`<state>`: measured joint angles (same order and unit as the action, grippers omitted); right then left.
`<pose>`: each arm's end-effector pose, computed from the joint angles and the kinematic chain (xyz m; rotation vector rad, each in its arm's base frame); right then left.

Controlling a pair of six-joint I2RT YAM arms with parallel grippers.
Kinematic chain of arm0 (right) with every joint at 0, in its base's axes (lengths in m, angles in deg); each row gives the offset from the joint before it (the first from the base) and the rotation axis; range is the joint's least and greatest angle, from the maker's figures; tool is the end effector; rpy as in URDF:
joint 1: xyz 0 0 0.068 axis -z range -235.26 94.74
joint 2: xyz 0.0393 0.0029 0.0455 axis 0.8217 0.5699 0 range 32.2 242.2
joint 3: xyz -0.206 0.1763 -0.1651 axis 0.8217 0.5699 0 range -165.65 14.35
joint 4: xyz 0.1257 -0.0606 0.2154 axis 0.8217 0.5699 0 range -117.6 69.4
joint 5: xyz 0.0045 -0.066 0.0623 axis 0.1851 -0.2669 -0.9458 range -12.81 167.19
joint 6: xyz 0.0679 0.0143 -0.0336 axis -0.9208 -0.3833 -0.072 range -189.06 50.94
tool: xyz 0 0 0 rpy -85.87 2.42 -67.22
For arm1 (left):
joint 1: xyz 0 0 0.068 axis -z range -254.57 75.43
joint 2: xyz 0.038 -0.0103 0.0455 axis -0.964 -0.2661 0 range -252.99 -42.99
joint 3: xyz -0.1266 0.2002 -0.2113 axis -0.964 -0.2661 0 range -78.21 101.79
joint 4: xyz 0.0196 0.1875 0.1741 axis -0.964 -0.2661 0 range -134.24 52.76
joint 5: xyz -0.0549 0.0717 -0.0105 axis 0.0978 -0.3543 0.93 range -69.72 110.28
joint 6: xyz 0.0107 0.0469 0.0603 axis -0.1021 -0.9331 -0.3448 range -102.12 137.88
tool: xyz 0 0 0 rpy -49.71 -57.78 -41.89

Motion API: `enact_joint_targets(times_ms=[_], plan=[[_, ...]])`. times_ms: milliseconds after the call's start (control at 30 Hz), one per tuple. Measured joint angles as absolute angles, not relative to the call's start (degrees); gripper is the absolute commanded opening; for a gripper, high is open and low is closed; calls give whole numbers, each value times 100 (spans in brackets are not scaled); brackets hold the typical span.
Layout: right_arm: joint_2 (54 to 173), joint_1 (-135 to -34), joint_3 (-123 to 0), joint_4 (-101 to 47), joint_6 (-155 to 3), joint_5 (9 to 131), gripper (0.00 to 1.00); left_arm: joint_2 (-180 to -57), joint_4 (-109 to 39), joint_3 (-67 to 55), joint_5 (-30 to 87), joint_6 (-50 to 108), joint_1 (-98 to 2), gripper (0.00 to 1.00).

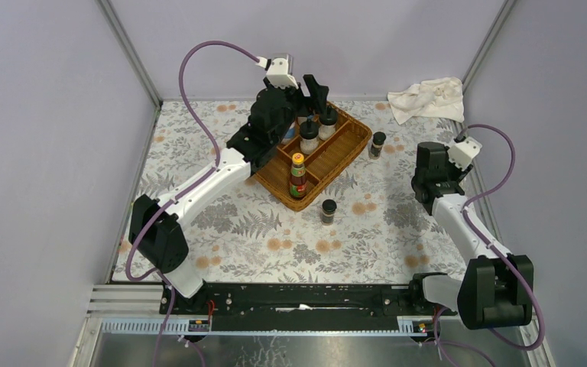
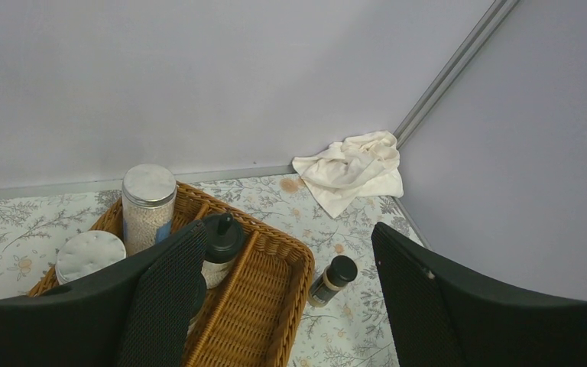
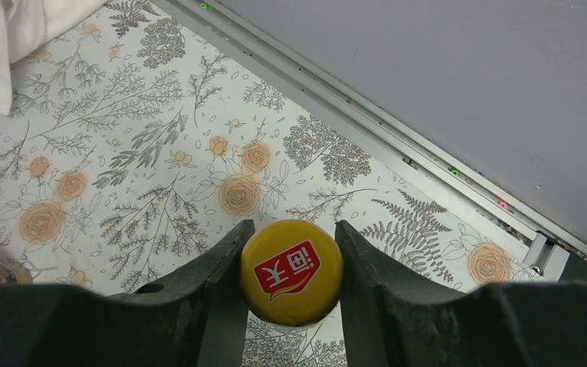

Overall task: Organize the condiment bottles
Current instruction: Pick up the bottle from the center of the board.

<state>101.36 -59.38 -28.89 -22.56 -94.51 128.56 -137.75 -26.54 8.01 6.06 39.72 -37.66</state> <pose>0.2533 -0.0331 0.2931 0.8490 1.7486 -0.6012 0.3531 -0.2449 0.4512 0.0041 1.5675 -0.6228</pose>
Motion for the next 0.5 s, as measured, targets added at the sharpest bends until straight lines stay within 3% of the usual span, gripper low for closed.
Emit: enact_joint_targets(times_ms=[500], plan=[[10016,-6191,-3005,-2225,-9143,12710,0,-13775,-2645,702,440,3869,-3751,84]])
